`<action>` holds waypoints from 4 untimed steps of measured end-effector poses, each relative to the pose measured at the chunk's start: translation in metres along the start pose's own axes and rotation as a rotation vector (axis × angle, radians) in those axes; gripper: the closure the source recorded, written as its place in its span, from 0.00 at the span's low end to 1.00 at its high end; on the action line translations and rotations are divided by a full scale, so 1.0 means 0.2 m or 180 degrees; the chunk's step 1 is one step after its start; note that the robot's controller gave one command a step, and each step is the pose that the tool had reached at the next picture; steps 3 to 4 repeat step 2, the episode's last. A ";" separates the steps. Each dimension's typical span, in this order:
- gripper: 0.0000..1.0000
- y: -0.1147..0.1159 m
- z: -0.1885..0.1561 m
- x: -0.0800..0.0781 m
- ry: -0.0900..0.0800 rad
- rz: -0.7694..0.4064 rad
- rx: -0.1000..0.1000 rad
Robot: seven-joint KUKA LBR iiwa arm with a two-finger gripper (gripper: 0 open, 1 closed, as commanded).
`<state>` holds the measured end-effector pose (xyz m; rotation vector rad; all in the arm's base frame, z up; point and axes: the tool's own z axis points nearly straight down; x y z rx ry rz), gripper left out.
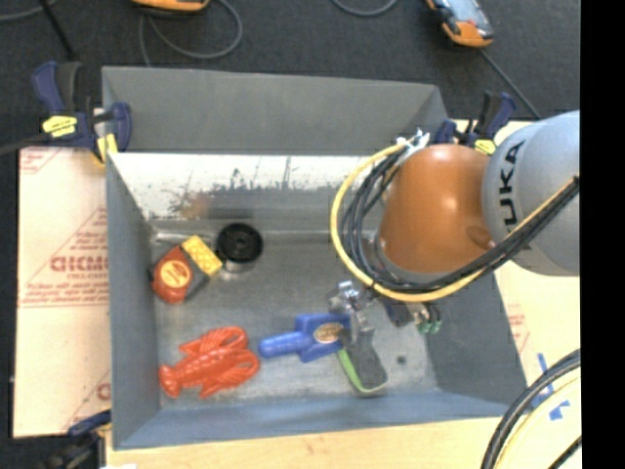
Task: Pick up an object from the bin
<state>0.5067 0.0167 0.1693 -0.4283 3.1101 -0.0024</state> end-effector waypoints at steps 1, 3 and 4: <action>1.00 0.00 0.00 0.00 0.0000 -0.0001 0.0000; 1.00 0.03 -0.33 -0.28 -0.0008 -0.0018 -0.0003; 1.00 0.03 -0.33 -0.28 -0.0008 -0.0018 -0.0003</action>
Offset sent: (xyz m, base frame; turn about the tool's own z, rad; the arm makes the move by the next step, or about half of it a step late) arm 0.0518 0.0216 0.0653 -0.0051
